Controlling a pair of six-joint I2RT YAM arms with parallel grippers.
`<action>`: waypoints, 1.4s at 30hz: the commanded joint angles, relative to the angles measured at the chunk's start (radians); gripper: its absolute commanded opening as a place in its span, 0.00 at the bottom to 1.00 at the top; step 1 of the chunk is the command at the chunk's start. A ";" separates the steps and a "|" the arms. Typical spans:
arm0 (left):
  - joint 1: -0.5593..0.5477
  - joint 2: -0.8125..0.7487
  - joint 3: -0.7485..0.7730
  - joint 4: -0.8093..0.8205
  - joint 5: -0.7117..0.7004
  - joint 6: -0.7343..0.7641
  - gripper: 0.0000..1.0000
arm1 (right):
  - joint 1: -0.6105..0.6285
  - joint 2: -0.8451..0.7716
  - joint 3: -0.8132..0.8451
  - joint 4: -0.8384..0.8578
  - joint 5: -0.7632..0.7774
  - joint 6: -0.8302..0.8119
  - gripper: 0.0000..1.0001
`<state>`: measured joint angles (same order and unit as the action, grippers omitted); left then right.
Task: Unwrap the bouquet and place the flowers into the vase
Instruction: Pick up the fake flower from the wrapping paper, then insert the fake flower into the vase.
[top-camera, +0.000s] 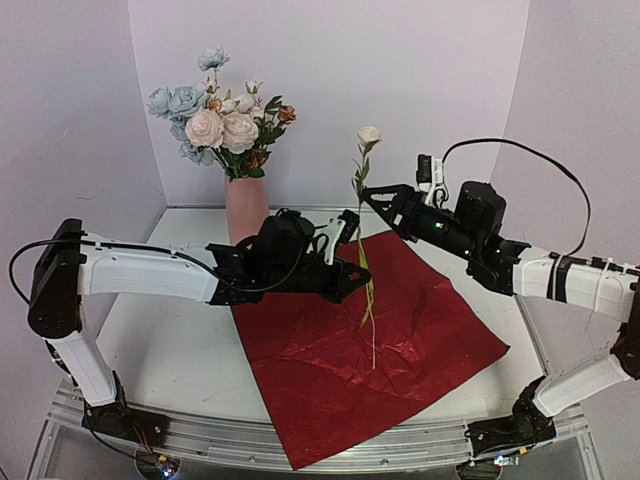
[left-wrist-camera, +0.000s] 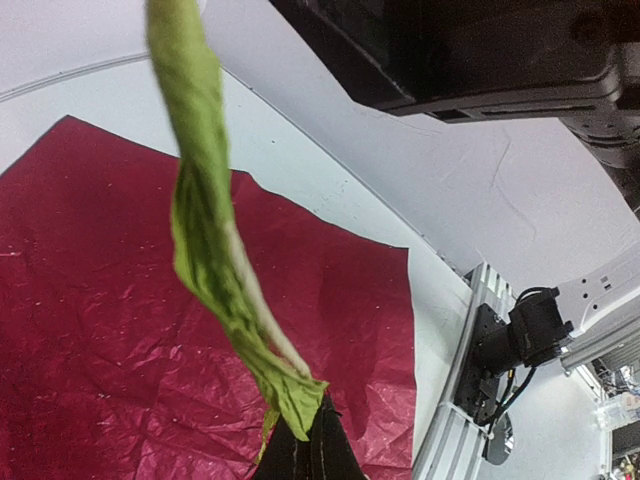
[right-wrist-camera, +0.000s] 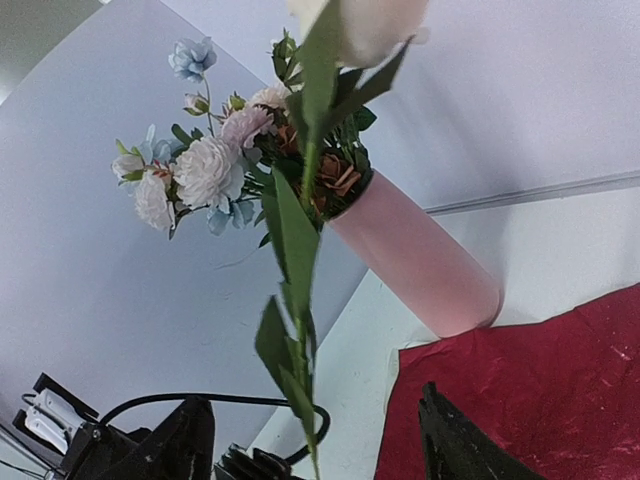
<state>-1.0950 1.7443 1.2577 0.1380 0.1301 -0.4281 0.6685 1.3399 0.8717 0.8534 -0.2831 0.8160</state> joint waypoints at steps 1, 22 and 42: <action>-0.003 -0.131 -0.040 0.010 -0.061 0.206 0.00 | 0.005 -0.043 -0.012 -0.007 -0.070 -0.030 0.73; -0.003 -0.209 -0.024 -0.107 -0.039 0.342 0.00 | 0.074 -0.144 -0.023 -0.131 -0.156 -0.353 0.56; -0.003 -0.209 -0.011 -0.121 0.086 0.353 0.00 | 0.074 -0.085 0.067 -0.234 -0.360 -0.459 0.41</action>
<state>-1.0950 1.5753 1.2072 0.0242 0.1843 -0.0997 0.7387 1.2388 0.8857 0.5963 -0.5577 0.3694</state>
